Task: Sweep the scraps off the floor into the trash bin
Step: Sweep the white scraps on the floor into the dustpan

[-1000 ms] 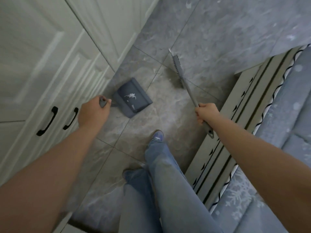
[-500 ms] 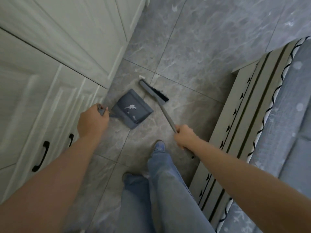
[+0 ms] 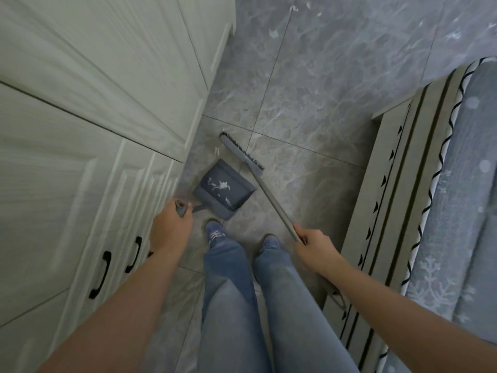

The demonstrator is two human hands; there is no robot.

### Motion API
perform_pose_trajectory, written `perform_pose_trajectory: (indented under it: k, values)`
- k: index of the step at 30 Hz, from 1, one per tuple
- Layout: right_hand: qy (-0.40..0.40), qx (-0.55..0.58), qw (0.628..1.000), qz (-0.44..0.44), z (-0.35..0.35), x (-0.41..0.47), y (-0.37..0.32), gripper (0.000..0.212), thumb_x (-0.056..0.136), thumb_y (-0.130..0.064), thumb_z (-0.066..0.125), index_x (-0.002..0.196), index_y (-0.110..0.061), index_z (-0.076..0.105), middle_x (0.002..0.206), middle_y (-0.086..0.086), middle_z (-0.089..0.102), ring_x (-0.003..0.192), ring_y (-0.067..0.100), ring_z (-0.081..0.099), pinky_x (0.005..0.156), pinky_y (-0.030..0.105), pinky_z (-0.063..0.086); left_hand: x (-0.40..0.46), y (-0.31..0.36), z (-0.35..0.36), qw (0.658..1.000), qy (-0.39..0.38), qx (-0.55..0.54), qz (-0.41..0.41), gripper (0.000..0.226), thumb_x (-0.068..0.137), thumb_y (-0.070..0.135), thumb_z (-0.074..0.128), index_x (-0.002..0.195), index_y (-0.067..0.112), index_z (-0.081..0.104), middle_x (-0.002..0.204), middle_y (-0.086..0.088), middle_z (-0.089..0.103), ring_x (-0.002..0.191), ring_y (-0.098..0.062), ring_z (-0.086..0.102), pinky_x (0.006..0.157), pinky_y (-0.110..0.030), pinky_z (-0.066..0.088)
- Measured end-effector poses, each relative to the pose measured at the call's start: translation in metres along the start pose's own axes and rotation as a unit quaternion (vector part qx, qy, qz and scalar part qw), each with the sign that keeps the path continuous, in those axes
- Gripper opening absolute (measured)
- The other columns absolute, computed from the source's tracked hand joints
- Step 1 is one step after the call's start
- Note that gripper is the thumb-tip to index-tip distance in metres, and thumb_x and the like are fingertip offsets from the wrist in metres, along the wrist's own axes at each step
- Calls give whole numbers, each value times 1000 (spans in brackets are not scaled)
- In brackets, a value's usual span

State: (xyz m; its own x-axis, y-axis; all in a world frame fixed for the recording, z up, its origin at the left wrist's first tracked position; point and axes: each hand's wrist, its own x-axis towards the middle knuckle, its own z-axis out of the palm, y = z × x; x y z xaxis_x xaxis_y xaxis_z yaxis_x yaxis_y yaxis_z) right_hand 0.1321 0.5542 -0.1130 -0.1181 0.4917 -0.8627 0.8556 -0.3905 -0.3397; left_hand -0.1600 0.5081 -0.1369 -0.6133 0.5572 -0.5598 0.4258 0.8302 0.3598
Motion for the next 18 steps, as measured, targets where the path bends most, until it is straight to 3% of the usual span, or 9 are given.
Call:
perform_pose_trajectory:
  k: [3,8,10,13,15,18]
  values:
    - [27,-25,999,-18,-19,15,-33,36,90,-8,45,122,-11,63,71,6,60,64,20,58,56,23,46,-14,-16,-9,999,4,-41,-12,23,97,29,57,102,8,63,98,-15,67,94,-33,63,73,-32,40]
    - [58,-30,998,-2,-32,66,-89,33,93,-8,45,121,-13,62,90,14,65,62,23,62,42,22,47,-24,-40,-23,995,12,-73,-65,21,96,30,57,97,10,63,89,-15,68,85,-35,64,71,-35,45]
    - [72,-35,997,18,-33,87,-116,30,94,-8,46,121,-9,61,96,16,64,60,21,60,42,25,49,-21,-40,-28,991,11,-105,-77,20,96,31,57,96,12,62,81,-12,69,69,-30,65,65,-34,49]
    - [88,-54,994,40,-33,115,-145,29,95,-10,47,120,-4,58,109,21,63,57,22,60,34,22,44,-11,-32,-33,982,-1,-165,-93,17,98,26,56,96,9,58,63,-6,64,41,-12,54,43,-23,43]
    - [94,-80,991,45,-33,128,-157,28,94,-9,48,119,-2,57,109,22,62,55,21,59,31,21,41,0,-29,-33,977,-1,-188,-97,14,98,23,56,94,9,56,60,-6,62,32,-5,49,35,-18,41]
    - [98,-113,987,58,-28,142,-166,29,94,-9,48,121,0,56,110,23,61,58,21,57,29,21,39,23,-28,-33,979,2,-180,-94,15,98,26,55,97,11,57,60,-4,64,30,-2,49,37,-19,43]
